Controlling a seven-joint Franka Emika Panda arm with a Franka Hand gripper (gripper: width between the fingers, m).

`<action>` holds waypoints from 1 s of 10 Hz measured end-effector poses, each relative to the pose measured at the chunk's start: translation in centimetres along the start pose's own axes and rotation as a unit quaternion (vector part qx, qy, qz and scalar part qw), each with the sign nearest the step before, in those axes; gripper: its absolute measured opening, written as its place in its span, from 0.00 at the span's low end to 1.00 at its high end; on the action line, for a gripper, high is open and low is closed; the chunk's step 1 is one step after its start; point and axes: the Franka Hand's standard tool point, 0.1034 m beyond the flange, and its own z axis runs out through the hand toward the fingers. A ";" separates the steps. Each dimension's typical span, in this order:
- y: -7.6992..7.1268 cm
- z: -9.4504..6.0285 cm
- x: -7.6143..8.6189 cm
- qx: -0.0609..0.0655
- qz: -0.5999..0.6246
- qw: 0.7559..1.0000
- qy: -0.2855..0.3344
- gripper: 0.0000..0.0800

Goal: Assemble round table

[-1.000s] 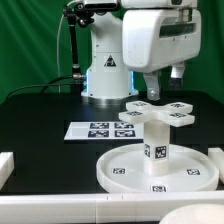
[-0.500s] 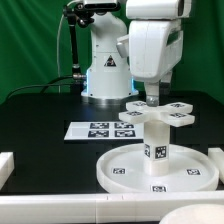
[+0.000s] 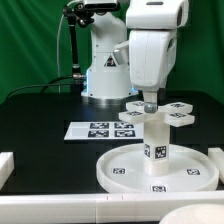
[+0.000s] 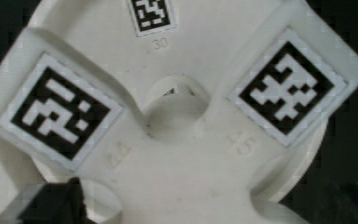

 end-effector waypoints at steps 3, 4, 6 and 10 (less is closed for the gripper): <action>-0.1 0.1 0.1 0.000 -0.001 1.000 0.000 0.81; -0.1 0.4 0.1 0.002 -0.001 1.000 -0.002 0.81; -0.1 1.0 0.2 0.005 -0.002 1.000 -0.004 0.81; 0.1 1.5 0.3 0.006 -0.009 1.000 -0.010 0.81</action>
Offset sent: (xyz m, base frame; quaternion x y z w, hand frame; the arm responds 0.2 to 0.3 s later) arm 0.0062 0.0064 -0.0048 0.0091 -0.0012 -0.0079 0.9999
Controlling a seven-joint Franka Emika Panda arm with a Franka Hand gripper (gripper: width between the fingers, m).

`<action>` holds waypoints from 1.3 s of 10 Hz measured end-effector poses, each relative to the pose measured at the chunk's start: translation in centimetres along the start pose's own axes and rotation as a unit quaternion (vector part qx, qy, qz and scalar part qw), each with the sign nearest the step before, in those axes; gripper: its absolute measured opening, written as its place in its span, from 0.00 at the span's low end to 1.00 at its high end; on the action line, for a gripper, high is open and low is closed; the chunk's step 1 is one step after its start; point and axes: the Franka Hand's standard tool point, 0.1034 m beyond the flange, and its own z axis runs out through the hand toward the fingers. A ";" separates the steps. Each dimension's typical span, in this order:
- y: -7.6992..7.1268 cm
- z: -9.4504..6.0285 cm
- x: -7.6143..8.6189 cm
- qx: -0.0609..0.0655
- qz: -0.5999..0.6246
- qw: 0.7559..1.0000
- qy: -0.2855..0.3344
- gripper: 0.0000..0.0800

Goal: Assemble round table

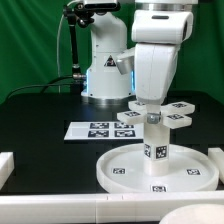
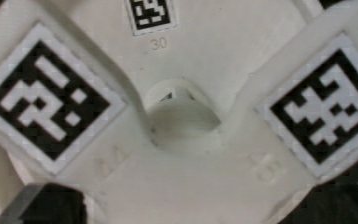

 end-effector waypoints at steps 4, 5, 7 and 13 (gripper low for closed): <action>0.1 0.0 -0.4 0.000 0.005 1.000 0.000 0.55; 0.2 0.0 -0.4 0.000 0.012 1.000 0.000 0.55; 0.2 0.0 -0.4 0.000 0.013 1.000 0.000 0.55; 0.0 0.2 -0.4 0.008 0.389 0.921 0.014 0.55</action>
Offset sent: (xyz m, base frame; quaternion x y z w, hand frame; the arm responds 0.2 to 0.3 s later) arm 0.0000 0.0000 0.0000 0.0000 0.0000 0.0000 1.0000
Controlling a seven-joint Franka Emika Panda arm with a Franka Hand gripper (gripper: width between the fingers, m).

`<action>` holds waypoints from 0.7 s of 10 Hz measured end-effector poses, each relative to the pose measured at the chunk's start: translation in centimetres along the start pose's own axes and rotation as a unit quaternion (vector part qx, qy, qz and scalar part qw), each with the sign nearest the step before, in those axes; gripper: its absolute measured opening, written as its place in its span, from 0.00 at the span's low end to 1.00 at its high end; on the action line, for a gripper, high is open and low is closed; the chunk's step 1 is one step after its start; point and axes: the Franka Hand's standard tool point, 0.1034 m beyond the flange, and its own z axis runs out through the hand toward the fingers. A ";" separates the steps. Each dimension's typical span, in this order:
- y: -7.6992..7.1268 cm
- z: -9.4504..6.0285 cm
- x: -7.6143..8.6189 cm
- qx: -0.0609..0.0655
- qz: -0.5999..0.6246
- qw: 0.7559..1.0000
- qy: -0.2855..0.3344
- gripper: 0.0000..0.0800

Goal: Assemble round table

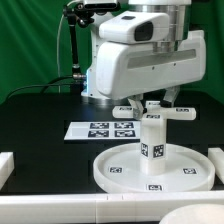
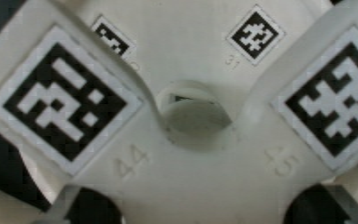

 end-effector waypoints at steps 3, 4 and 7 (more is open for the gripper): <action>-0.2 0.0 0.0 0.007 0.154 0.988 0.004 0.56; -0.2 0.0 0.1 0.009 0.185 0.983 0.004 0.56; -0.3 0.1 0.1 0.011 0.270 0.963 0.004 0.56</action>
Offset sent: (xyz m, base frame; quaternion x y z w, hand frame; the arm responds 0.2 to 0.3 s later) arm 0.0000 0.0000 0.0000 0.0000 0.0000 0.1296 0.9916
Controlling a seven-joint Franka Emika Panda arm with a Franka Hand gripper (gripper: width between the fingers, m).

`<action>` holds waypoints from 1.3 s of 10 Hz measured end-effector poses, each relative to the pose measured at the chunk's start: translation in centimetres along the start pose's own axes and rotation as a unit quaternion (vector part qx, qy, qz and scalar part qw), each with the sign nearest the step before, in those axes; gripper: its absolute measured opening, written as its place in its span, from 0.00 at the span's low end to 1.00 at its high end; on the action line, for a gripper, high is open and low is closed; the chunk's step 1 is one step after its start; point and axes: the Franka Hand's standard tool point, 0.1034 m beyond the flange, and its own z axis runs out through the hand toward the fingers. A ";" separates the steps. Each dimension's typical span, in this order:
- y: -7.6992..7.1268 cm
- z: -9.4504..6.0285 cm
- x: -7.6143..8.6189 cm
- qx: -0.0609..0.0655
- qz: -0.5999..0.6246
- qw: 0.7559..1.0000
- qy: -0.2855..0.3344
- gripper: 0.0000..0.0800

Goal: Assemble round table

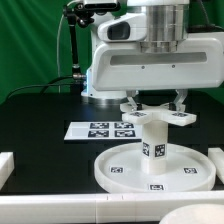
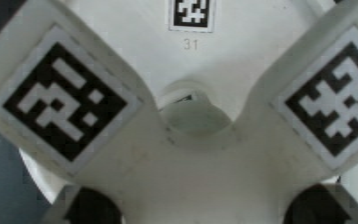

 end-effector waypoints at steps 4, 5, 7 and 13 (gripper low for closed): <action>0.1 0.1 0.0 0.022 0.187 0.982 0.006 0.56; 0.1 0.1 0.0 0.029 0.240 0.970 0.014 0.56; -0.2 0.2 0.0 0.043 0.345 0.937 0.022 0.56; -0.4 0.1 0.4 0.079 0.604 0.792 0.023 0.56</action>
Offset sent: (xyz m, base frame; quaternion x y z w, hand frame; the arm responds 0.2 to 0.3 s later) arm -0.0102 -0.0129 0.0046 0.0507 0.0243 0.2967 0.9533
